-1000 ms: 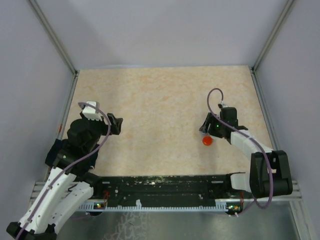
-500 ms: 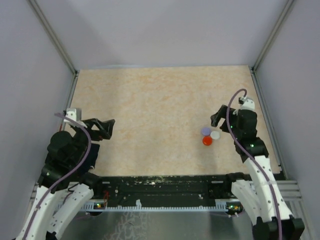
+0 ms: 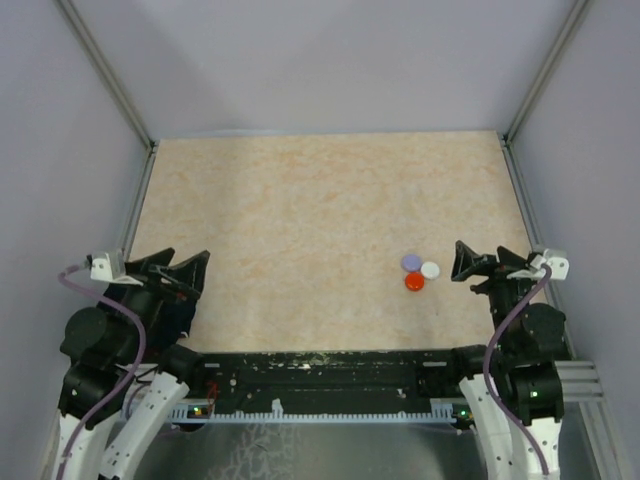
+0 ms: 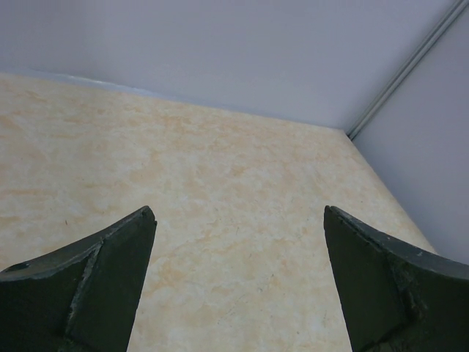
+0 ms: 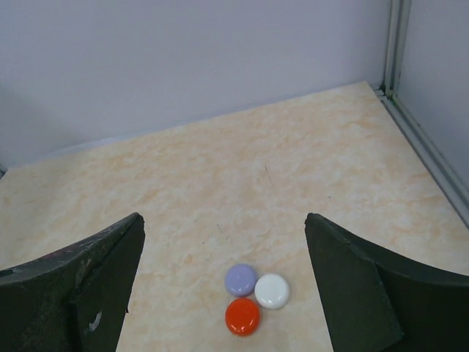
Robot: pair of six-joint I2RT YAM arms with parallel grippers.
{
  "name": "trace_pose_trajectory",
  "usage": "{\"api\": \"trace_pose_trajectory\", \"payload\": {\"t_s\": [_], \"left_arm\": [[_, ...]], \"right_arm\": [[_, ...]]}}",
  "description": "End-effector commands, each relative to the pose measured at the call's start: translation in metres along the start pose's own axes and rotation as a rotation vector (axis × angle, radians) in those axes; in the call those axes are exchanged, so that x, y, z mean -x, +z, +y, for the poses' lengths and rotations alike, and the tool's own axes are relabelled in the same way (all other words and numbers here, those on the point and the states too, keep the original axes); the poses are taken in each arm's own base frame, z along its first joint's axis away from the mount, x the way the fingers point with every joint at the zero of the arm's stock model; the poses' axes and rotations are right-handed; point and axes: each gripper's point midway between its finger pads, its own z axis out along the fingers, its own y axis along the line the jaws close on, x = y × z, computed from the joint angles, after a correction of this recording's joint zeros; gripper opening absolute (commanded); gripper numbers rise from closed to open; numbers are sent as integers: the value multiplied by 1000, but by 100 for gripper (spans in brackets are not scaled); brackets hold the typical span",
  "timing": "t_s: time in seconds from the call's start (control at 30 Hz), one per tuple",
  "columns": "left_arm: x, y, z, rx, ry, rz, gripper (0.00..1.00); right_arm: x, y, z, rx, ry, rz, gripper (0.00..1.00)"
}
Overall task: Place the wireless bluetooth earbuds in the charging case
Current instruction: Reset both arms
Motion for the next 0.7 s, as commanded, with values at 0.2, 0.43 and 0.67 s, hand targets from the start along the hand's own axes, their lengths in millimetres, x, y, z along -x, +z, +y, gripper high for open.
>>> {"api": "trace_pose_trajectory", "payload": {"t_s": [0.2,0.43,0.67], "left_arm": [[-9,-6,-3,-52,-10,-20,100],[-19,-2,-7,-85,8,4,100],[-16,-4,-7,-81,-1,-2,100]], "right_arm": [[4,-8,-8,-15,-70,-55,90],[2,-8,-8,-13,-72,-52,90],[0,-7,-9,-15,-74,-48,91]]}}
